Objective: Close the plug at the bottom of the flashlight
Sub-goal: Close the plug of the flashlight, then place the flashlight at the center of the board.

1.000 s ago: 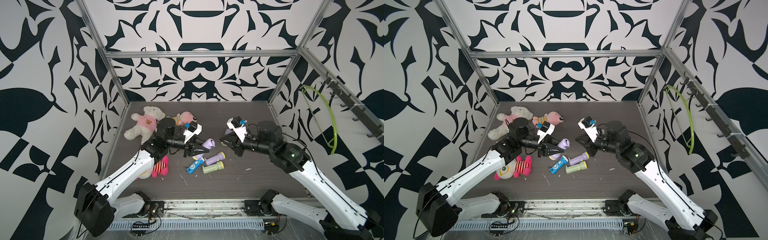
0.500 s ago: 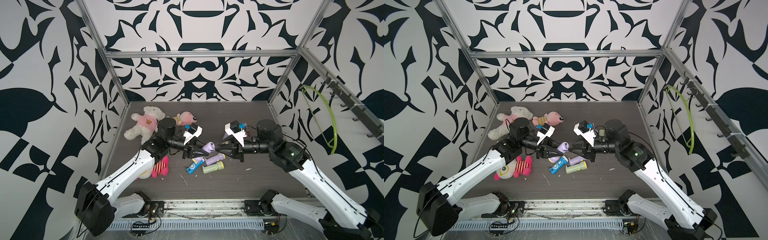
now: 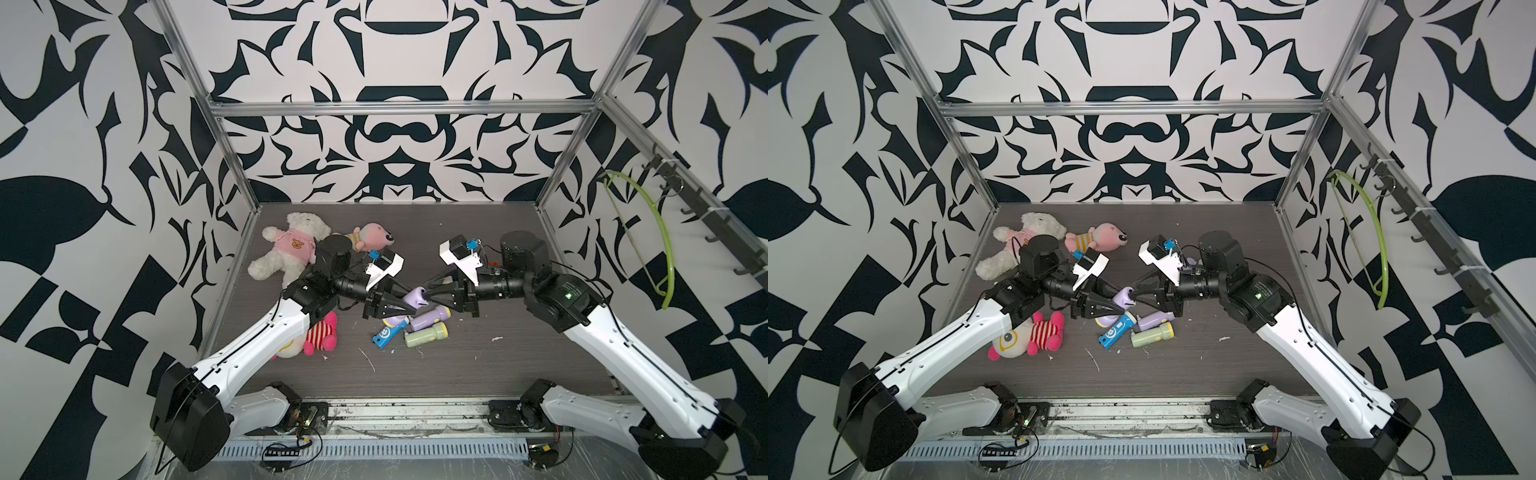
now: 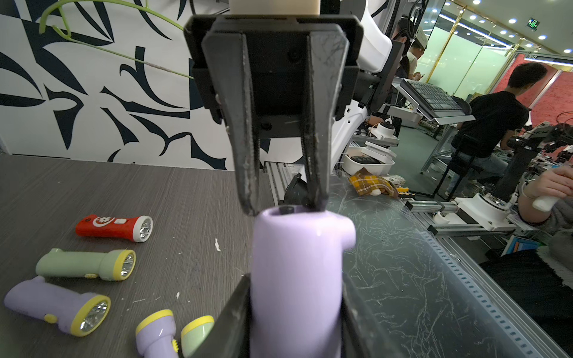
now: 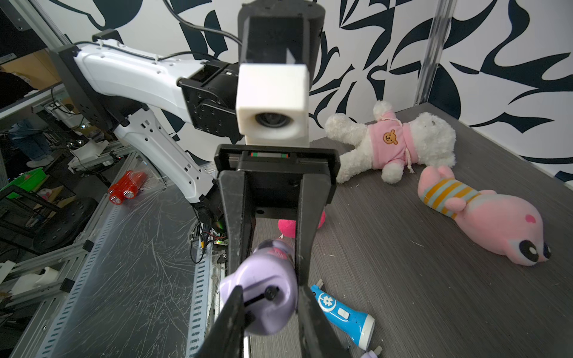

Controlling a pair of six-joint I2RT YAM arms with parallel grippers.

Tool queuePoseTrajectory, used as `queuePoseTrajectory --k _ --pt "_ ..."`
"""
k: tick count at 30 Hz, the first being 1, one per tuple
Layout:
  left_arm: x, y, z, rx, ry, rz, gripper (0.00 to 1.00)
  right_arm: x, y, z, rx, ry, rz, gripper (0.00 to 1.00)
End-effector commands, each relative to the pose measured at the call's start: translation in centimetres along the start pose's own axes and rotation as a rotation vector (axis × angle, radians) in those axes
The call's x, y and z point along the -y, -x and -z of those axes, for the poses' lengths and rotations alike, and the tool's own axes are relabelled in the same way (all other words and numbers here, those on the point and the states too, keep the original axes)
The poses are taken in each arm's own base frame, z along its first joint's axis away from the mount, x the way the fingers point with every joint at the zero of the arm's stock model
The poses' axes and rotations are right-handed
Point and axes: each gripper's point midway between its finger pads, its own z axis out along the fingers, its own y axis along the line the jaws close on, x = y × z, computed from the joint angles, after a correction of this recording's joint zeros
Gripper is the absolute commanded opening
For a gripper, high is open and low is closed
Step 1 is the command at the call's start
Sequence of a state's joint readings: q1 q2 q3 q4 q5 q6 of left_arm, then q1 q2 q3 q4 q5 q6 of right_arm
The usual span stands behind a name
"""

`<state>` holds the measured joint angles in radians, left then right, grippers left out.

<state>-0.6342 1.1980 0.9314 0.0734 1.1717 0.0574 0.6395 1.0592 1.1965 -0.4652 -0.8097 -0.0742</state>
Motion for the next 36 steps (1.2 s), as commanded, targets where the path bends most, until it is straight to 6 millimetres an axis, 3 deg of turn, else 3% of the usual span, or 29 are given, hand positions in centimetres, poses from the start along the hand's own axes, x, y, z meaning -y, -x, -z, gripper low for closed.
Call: queuePoseTrajectory --k 1,6,13,18,28,32,36 --pt "0.8 1.1 0.0 0.01 -0.045 -0.046 0.0 -0.5 2.1 0.2 0.047 0.015 0.045 0.31" --pt "0.9 1.1 0.0 0.009 -0.048 -0.046 0.0 -0.2 2.1 -0.1 0.044 0.015 0.045 0.31" --pt "1.1 1.1 0.1 0.009 -0.049 -0.055 0.0 -0.2 1.9 -0.6 0.03 0.042 0.031 0.18" --pt "1.3 1.2 0.1 0.009 -0.051 -0.057 0.0 0.3 1.8 -0.7 0.025 0.021 0.03 0.16" --pt "0.9 1.0 0.0 0.002 -0.045 -0.046 0.0 2.2 4.0 1.1 0.07 -0.176 0.073 0.18" --pt "-0.2 0.7 -0.1 -0.007 -0.002 -0.031 0.0 1.9 5.0 2.7 0.108 -0.24 0.104 0.18" --pt "-3.9 0.5 -0.1 -0.02 0.17 0.04 0.0 3.3 5.0 5.3 0.135 -0.427 0.096 0.19"
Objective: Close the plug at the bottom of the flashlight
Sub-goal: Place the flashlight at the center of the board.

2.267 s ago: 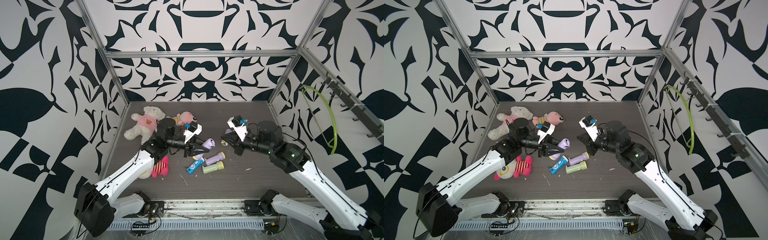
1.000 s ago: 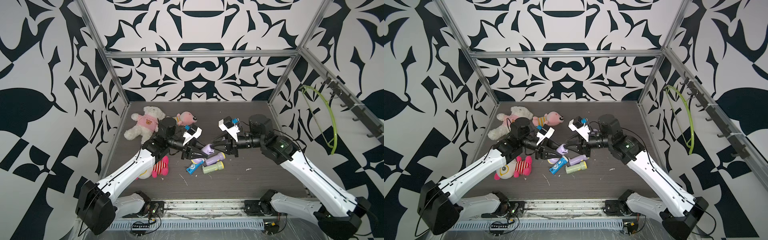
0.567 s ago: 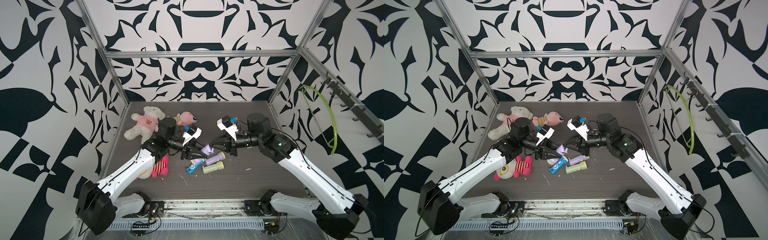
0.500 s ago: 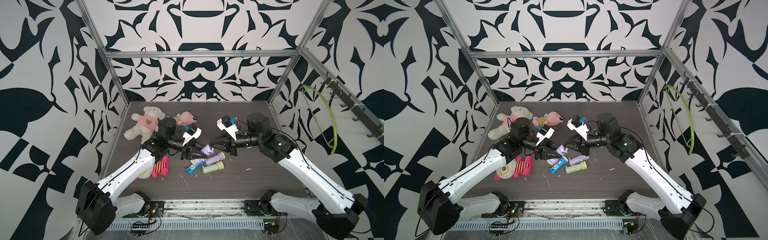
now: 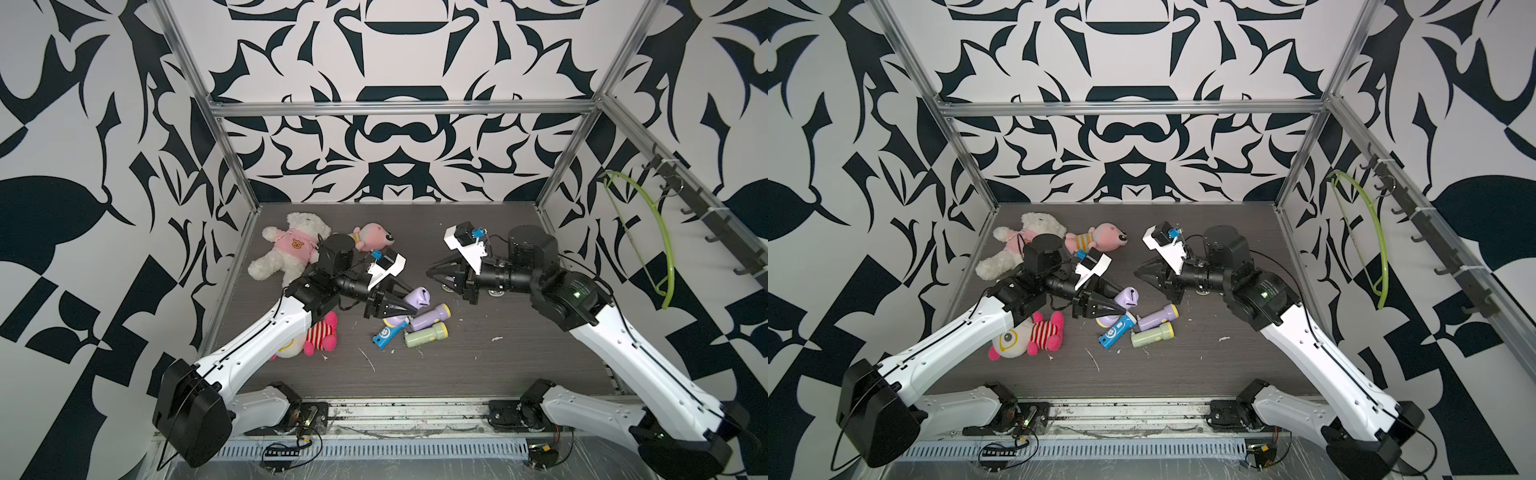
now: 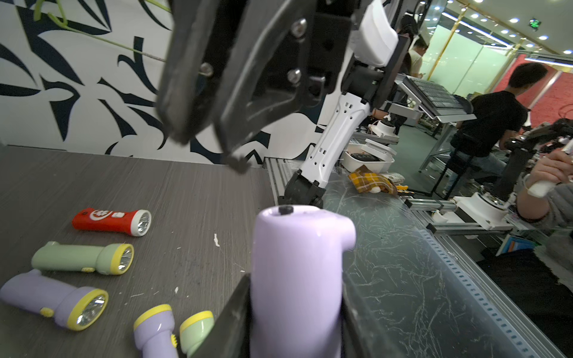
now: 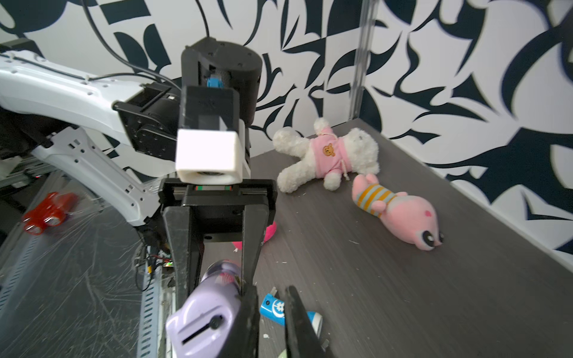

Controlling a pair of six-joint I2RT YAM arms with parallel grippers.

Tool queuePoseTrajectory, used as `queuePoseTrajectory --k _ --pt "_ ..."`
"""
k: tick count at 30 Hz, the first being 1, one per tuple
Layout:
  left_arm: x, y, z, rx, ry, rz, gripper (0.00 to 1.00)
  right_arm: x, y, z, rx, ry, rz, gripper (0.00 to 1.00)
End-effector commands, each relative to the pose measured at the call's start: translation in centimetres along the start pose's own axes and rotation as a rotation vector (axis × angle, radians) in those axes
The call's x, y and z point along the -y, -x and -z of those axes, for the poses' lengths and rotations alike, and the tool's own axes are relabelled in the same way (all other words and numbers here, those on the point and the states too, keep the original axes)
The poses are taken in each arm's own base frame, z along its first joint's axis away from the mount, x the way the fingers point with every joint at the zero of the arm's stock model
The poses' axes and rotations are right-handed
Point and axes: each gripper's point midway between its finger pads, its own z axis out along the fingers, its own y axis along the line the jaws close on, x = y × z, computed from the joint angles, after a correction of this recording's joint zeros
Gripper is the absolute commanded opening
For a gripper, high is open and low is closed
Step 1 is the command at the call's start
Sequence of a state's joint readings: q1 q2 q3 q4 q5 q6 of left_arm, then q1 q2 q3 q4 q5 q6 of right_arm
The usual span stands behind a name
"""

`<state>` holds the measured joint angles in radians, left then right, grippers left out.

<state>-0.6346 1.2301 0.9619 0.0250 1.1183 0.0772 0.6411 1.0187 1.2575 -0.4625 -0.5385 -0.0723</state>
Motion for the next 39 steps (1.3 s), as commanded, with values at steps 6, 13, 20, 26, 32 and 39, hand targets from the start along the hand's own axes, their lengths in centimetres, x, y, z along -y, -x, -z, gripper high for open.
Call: queuePoseTrajectory --k 6,13,20,26,32,39 --pt "-13.6 -0.5 1.8 0.005 0.626 0.3 0.0 7.7 -1.4 6.1 -0.001 -0.599 -0.089 0.22" --pt "-23.0 -5.5 2.2 -0.062 0.914 0.662 0.04 10.7 -7.0 7.7 -0.139 -0.822 -0.207 0.3" --pt "-28.4 -10.1 0.5 -0.099 1.031 0.852 0.03 10.8 -9.3 8.9 -0.149 -0.873 -0.239 0.39" --pt "-30.5 -12.4 -2.2 -0.179 1.098 0.86 0.05 11.2 -10.4 9.4 -0.164 -0.92 -0.253 0.4" --pt "-32.8 -13.9 -4.4 -0.207 1.123 0.853 0.05 11.7 -11.5 8.9 -0.194 -0.935 -0.267 0.4" --pt "-34.3 -15.7 -6.7 -0.232 1.114 0.87 0.05 11.8 -12.0 9.0 -0.204 -0.95 -0.264 0.39"
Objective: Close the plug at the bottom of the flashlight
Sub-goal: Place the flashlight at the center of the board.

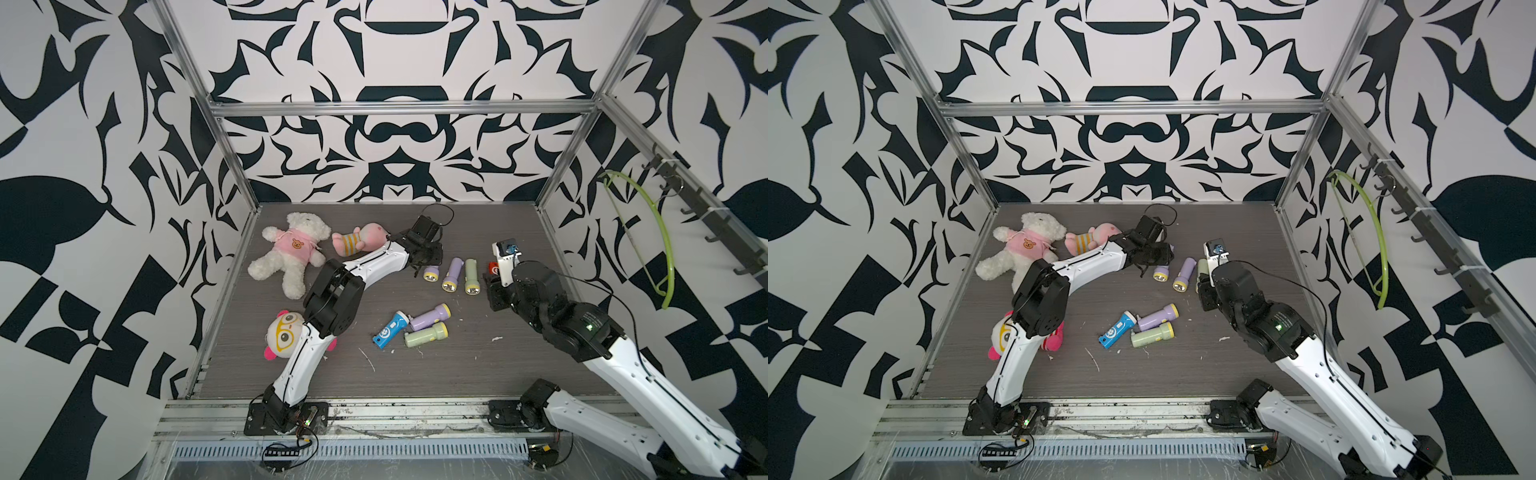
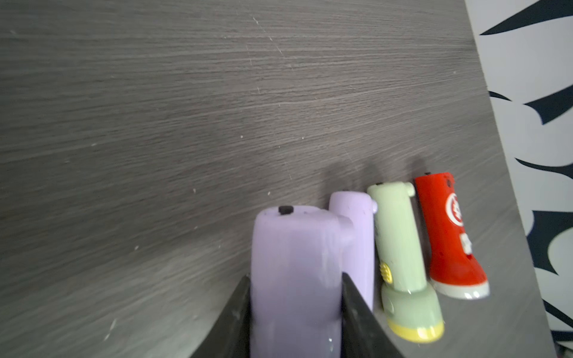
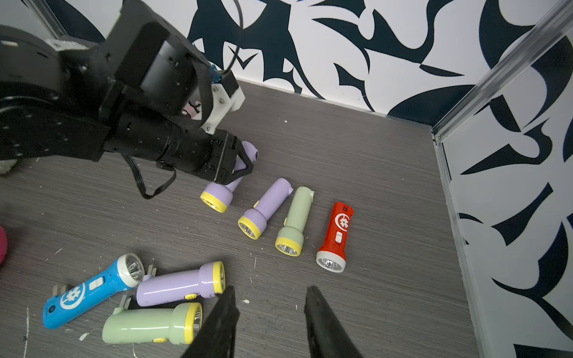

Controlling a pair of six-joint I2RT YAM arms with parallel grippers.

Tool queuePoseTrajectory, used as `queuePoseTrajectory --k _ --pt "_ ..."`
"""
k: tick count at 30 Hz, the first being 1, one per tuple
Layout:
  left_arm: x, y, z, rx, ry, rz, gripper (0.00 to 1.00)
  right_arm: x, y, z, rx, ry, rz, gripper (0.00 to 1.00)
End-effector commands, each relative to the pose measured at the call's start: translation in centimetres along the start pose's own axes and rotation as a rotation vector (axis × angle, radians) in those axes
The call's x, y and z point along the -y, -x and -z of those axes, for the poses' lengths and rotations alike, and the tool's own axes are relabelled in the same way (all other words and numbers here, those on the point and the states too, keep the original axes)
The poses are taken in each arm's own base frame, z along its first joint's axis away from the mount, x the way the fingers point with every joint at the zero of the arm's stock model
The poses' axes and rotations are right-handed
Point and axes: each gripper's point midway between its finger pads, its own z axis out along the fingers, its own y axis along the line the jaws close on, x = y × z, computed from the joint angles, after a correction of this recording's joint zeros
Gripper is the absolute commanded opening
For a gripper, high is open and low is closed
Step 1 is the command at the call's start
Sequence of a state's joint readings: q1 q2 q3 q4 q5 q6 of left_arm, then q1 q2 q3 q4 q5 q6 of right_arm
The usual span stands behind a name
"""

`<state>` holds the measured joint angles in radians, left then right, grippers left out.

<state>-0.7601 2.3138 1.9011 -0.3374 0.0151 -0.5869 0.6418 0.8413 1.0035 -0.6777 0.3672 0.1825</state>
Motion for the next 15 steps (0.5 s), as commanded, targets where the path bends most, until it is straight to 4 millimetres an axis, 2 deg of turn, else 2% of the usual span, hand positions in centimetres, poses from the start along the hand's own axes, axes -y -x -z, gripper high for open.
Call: queuePoseTrajectory --k 1,10,15 --pt "-0.3 -0.3 -1.0 -0.011 0.032 0.001 0.05 0.6 0.9 0.3 0.044 -0.027 -0.027 0.4" --pt "0.0 -0.4 -3.1 -0.019 0.028 0.009 0.09 0.7 0.6 0.0 0.032 -0.04 -0.017 0.4" --pt "0.0 -0.9 -3.8 -0.035 0.035 0.013 0.25 0.9 0.7 0.2 0.04 -0.052 -0.016 0.42"
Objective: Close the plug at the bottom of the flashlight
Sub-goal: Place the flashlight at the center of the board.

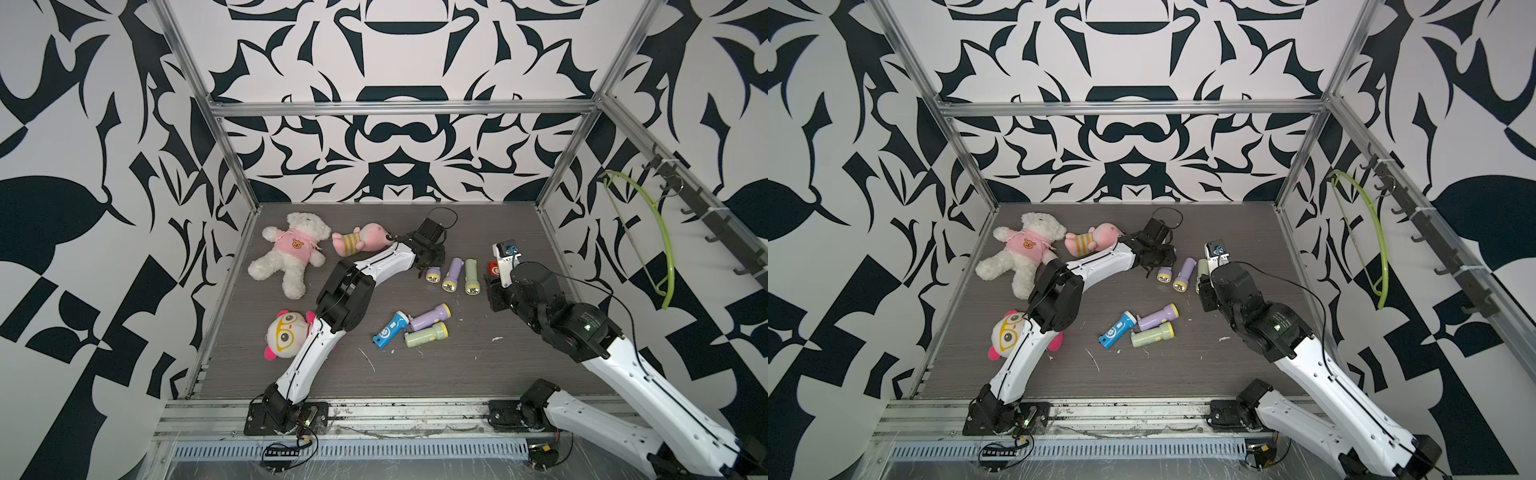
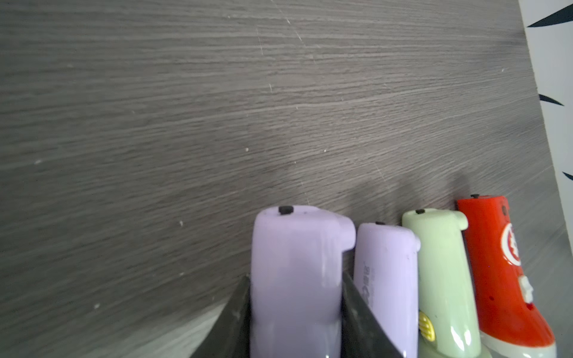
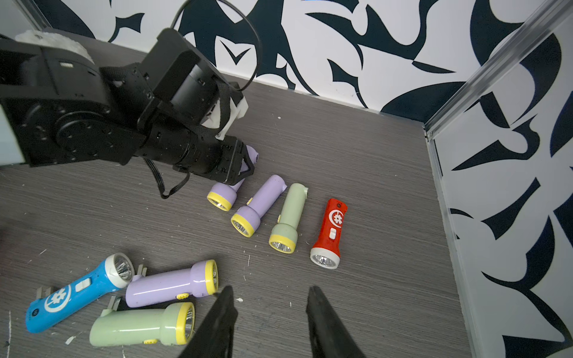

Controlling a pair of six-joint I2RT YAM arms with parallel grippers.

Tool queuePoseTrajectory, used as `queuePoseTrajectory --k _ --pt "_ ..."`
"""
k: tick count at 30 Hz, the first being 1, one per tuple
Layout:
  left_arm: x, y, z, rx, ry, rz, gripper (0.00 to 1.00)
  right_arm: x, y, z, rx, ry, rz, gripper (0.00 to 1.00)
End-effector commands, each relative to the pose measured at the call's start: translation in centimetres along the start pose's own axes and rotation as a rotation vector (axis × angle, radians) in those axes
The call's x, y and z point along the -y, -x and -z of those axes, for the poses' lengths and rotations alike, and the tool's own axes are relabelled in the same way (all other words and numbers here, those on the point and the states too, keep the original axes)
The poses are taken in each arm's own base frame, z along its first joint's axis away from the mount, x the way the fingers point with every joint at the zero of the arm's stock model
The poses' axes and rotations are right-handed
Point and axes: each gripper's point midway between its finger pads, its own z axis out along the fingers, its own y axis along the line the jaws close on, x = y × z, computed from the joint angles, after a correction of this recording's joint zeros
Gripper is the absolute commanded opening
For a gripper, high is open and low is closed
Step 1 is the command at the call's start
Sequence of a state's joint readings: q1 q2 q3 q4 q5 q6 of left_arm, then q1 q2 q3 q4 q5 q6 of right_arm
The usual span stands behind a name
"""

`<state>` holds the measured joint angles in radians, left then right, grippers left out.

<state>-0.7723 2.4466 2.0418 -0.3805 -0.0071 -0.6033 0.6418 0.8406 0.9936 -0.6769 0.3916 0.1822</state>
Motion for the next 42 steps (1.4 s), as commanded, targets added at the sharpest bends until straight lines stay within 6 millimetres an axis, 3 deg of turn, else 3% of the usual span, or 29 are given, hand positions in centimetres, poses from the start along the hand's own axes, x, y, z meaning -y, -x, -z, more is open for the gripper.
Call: queuePoseTrajectory --k 1,7,16,22,26,33,37,39,42 --pt "0.2 -0.4 -0.4 -0.017 0.005 0.004 0.27 0.7 1.0 0.4 0.045 -0.032 -0.022 0.42" --pt "-0.2 -0.9 -0.7 -0.03 0.018 0.014 0.41 1.2 0.8 0.4 0.04 -0.063 -0.026 0.43" --pt "-0.1 -1.2 -0.9 -0.041 0.014 0.015 0.52 1.5 0.8 0.6 0.048 -0.076 -0.031 0.45" --pt "0.2 -0.8 0.3 -0.03 0.012 0.005 0.51 1.6 0.6 0.3 0.044 -0.087 -0.029 0.46" --pt "0.8 0.4 3.2 0.014 0.008 -0.03 0.5 1.6 0.6 0.2 0.038 -0.088 -0.026 0.47" --pt "-0.4 2.0 12.4 0.161 0.082 -0.102 0.51 1.3 0.4 -0.3 0.011 -0.087 -0.013 0.48" --pt "-2.7 -0.1 17.2 0.194 0.128 -0.098 0.49 -0.5 -0.4 -1.9 -0.047 -0.023 0.001 0.46" --pt "-3.8 -1.9 18.9 0.194 0.129 -0.078 0.42 -2.1 -0.9 -2.9 -0.093 0.043 0.014 0.42" --pt "-4.6 -4.5 20.9 0.187 0.081 -0.048 0.4 -4.2 -1.5 -4.2 -0.137 0.124 0.018 0.38"
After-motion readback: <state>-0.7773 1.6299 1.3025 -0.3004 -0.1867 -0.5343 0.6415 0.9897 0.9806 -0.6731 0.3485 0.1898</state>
